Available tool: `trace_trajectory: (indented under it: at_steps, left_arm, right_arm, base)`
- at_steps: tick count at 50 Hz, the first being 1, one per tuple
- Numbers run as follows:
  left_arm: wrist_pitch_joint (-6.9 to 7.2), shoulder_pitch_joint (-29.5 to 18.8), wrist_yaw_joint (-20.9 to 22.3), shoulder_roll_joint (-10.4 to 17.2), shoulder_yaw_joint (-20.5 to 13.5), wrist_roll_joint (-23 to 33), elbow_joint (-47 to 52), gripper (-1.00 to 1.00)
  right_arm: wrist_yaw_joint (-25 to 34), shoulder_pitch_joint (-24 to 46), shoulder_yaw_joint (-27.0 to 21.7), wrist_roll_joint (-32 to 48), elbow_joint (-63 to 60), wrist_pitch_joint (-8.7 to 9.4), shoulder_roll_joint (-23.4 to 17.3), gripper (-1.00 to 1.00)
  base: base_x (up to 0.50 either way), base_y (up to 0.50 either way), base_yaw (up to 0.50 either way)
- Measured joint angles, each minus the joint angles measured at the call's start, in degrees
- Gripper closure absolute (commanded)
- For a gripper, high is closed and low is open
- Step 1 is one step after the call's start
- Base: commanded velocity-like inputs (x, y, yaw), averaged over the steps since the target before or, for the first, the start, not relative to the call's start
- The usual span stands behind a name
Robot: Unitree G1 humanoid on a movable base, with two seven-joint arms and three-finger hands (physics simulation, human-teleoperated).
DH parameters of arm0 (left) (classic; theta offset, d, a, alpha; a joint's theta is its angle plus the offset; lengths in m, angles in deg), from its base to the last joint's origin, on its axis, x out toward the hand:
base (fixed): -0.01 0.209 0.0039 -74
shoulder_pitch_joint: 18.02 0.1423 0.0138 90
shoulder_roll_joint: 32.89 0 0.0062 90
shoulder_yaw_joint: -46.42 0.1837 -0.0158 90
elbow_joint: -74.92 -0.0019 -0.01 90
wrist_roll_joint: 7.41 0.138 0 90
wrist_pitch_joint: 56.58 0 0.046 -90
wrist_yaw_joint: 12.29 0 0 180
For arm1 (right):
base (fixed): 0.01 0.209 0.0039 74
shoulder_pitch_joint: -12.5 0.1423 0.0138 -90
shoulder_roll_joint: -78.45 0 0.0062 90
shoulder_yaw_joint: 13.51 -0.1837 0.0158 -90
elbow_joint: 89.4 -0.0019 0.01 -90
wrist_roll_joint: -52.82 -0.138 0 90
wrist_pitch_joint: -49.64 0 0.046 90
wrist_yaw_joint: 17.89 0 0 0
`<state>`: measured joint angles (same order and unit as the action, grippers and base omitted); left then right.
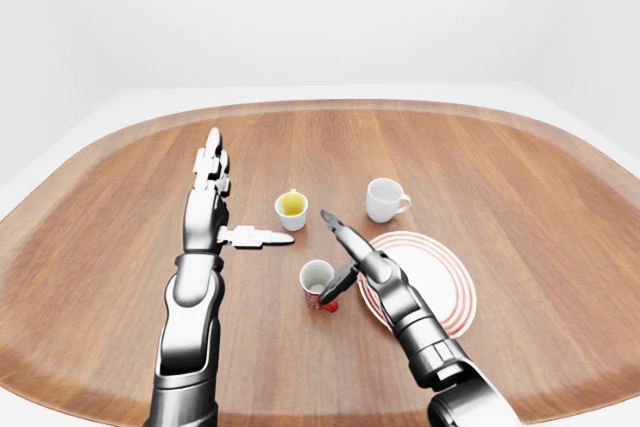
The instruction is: Pick up the red mug and put it on the plate
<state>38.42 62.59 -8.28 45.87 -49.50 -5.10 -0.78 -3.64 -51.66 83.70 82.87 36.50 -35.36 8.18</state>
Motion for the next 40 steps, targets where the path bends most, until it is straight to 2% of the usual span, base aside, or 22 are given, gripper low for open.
trace_trajectory:
  at_steps: [26,40]
  left_arm:
    - [0.0,0.08,0.12,0.08,-0.17,-0.21,-0.84,-1.0]
    - [0.0,0.05,0.19,0.18,-0.3,-0.35,-0.9,-1.0]
  right_arm:
    - [-3.7,6.52,0.35,0.88,15.1,-0.08,3.27,-1.0]
    - [-5.96,9.39,-0.01,1.3,23.88,-2.17,4.39,-1.0]
  base:
    - [0.0,0.0,0.0]
    - [0.0,0.0,0.0]
